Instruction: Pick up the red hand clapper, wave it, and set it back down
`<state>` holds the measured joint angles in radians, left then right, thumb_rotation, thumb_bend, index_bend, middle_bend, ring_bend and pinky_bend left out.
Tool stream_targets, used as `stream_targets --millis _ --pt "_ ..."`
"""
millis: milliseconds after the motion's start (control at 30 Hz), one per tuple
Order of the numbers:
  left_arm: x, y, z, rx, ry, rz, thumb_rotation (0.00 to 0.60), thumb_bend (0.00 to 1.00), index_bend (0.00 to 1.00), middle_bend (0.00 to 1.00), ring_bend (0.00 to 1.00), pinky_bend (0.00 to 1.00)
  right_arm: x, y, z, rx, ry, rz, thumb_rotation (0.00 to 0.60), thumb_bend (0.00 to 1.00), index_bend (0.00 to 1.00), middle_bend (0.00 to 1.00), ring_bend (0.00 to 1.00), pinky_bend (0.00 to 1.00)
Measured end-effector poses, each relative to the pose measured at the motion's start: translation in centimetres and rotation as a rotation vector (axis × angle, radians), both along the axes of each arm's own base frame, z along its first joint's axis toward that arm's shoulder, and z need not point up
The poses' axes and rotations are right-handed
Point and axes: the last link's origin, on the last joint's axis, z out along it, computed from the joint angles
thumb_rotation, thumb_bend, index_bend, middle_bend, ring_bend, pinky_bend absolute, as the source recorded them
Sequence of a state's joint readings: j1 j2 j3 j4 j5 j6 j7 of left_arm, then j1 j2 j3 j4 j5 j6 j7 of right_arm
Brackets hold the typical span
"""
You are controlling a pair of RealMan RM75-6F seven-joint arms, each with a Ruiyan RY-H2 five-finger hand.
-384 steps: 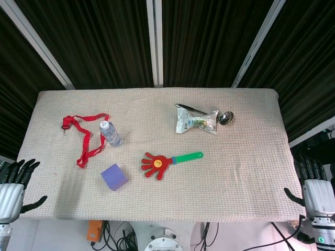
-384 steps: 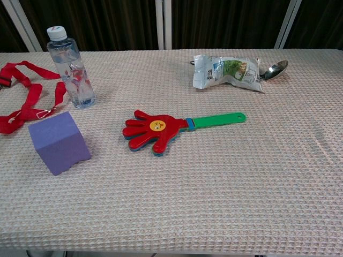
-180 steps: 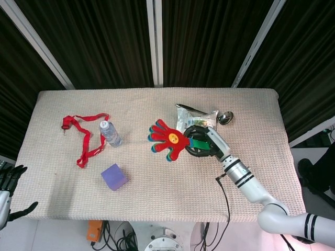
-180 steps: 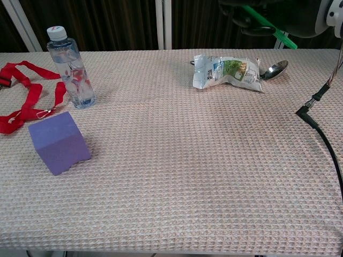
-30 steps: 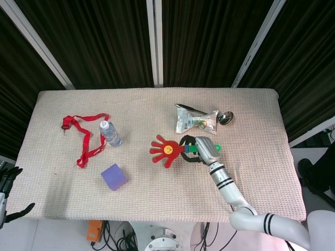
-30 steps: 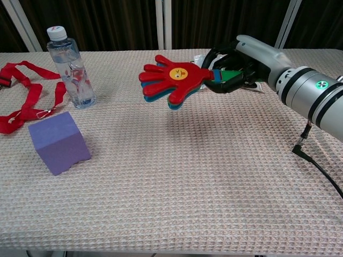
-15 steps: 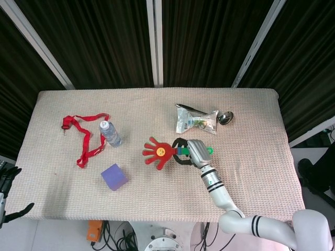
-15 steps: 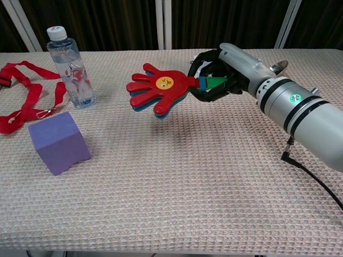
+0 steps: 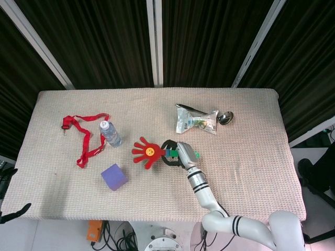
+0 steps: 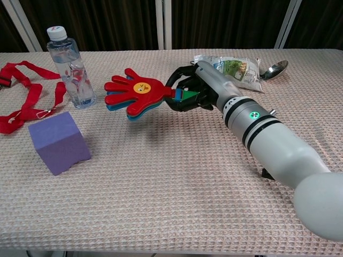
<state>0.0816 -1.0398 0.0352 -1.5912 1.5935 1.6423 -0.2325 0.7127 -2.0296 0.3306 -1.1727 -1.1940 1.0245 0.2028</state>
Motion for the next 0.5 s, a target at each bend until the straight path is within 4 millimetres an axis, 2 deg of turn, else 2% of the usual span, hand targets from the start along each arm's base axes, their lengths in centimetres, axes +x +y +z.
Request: stream_targets --millis 33,67,100,133,367,500 --pt "0.0 0.0 0.0 0.000 0.000 0.001 0.600 0.13 0.10 0.07 0.00 0.06 0.1 0.0 -0.1 0.012 0.005 0.012 0.600 0.12 0.21 0.15 0.08 0.27" --pt "-0.1 -0.1 0.0 0.002 0.000 0.002 0.600 0.13 0.10 0.07 0.00 0.06 0.1 0.0 -0.1 0.017 0.013 0.023 0.600 0.08 0.11 0.07 0.02 0.12" --pt "-0.1 -0.1 0.1 0.002 0.000 0.003 0.600 0.13 0.10 0.07 0.00 0.06 0.1 -0.1 0.0 0.017 0.024 0.035 0.600 0.04 0.03 0.02 0.00 0.03" --pt "-0.1 -0.1 0.1 0.003 -0.001 0.003 0.600 0.13 0.10 0.07 0.00 0.06 0.0 -0.2 0.2 0.014 0.037 0.047 0.600 0.03 0.00 0.00 0.00 0.00" --pt "0.0 -0.2 0.0 0.003 0.000 0.001 0.600 0.13 0.10 0.07 0.00 0.06 0.1 -0.2 1.5 -0.009 0.058 0.068 0.600 0.05 0.00 0.00 0.00 0.00" --pt "0.1 -0.2 0.0 0.004 0.002 -0.002 0.600 0.13 0.10 0.07 0.00 0.06 0.0 0.1 3.1 -0.029 0.038 0.068 0.600 0.09 0.00 0.00 0.00 0.00"
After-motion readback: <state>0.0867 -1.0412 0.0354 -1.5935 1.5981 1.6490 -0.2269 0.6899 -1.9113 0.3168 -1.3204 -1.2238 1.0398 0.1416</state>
